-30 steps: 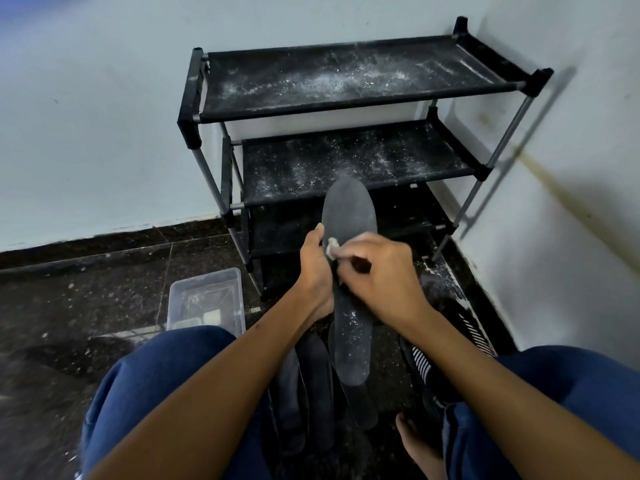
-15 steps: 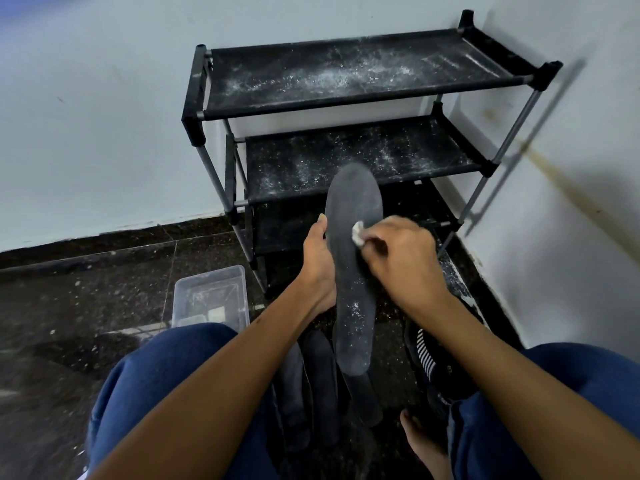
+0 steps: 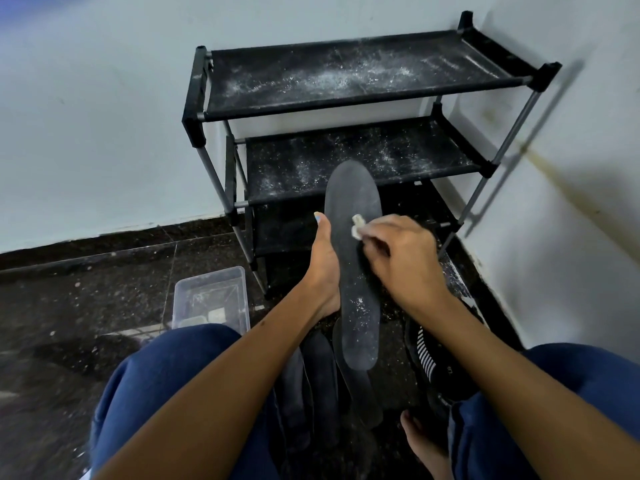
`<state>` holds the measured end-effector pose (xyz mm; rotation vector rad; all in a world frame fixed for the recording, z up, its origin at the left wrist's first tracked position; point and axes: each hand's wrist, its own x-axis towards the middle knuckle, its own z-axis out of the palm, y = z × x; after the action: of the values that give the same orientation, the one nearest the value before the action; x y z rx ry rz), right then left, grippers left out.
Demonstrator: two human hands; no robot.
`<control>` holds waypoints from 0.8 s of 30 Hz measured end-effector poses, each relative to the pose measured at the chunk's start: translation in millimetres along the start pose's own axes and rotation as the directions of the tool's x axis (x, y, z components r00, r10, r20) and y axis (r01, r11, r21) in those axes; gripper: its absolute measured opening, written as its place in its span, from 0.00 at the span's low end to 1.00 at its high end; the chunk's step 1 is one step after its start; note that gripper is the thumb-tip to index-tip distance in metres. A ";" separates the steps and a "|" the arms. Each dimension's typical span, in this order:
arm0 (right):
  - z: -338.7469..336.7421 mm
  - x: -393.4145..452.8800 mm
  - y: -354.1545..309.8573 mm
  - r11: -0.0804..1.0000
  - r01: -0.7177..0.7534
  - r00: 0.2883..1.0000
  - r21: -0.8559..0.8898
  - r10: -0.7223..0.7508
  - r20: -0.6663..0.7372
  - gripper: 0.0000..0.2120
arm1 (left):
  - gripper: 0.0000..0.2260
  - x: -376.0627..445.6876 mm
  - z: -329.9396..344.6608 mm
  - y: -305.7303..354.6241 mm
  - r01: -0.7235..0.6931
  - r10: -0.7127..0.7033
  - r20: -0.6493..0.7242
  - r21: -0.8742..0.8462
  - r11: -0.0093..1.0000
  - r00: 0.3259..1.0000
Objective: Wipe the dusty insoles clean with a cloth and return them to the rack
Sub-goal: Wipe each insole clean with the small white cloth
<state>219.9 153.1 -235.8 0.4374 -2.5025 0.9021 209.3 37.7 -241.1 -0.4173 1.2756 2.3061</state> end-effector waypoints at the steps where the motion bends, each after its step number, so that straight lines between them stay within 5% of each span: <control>1: 0.9 -2.0 -4.1 0.998 0.015 0.998 0.061 -0.018 0.054 0.07 | 0.36 0.2 -0.2 1.0 0.002 -0.002 -0.012 -0.005 1.000 1.000; 4: -1.0 -1.9 -3.1 0.989 -0.032 0.993 0.143 0.015 0.117 0.06 | 0.35 0.3 -0.7 1.5 0.005 -0.005 -0.015 -0.017 1.000 1.000; 9: -3.3 1.1 5.3 0.999 -0.046 0.998 -0.017 0.045 -0.043 0.06 | 0.35 0.7 -0.3 0.0 -0.008 0.008 0.011 0.007 1.000 1.000; 14: 3.0 -6.7 -7.2 0.987 0.030 0.991 0.159 -0.051 0.125 0.06 | 0.36 3.4 -3.6 3.4 -0.022 0.021 -0.046 -0.026 0.999 0.999; 18: -2.6 -0.6 5.9 0.996 -0.054 0.999 -0.070 0.053 -0.005 0.03 | 0.35 2.0 -2.6 0.6 -0.020 0.020 -0.001 0.008 1.000 1.000; 20: -1.4 -1.7 0.5 0.998 -0.049 0.998 -0.034 0.048 -0.030 0.05 | 0.35 1.5 -2.2 -0.3 -0.015 0.015 0.009 0.012 1.000 1.000; 24: 1.6 -8.7 -16.0 0.985 0.040 0.985 0.169 -0.068 0.161 0.08 | 0.40 1.3 -1.9 3.1 -0.008 0.008 -0.011 -0.003 1.000 1.000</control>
<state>233.7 141.4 -232.9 0.6568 -2.5593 1.0977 206.6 35.0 -240.5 -0.4267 1.2815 2.3152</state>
